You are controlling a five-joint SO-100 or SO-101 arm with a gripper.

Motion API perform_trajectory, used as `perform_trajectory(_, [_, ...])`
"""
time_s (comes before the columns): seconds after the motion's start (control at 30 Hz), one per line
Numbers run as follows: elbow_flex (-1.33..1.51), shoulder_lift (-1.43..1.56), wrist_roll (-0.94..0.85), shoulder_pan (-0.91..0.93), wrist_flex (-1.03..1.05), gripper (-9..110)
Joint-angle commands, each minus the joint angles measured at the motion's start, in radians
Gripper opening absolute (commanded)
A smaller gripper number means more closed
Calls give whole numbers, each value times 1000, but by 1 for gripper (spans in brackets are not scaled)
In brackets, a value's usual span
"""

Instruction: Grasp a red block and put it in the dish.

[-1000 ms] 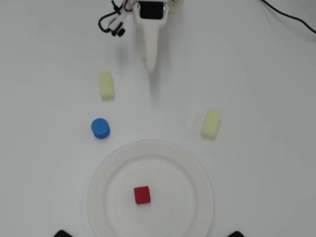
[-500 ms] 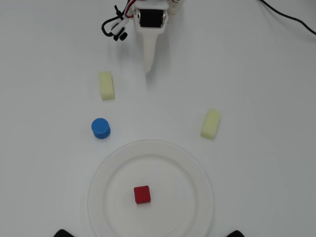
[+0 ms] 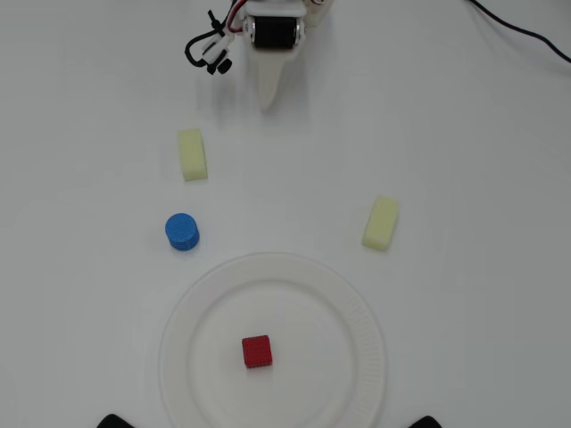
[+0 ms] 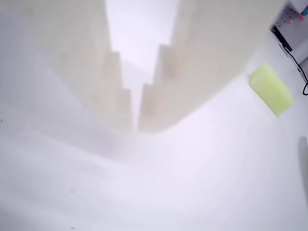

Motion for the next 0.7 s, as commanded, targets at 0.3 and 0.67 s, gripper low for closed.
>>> perform_trajectory(0.3, [101,186,-32,-34,77,0])
perform_trajectory(0.67, [101,186,-34,-34,77,0])
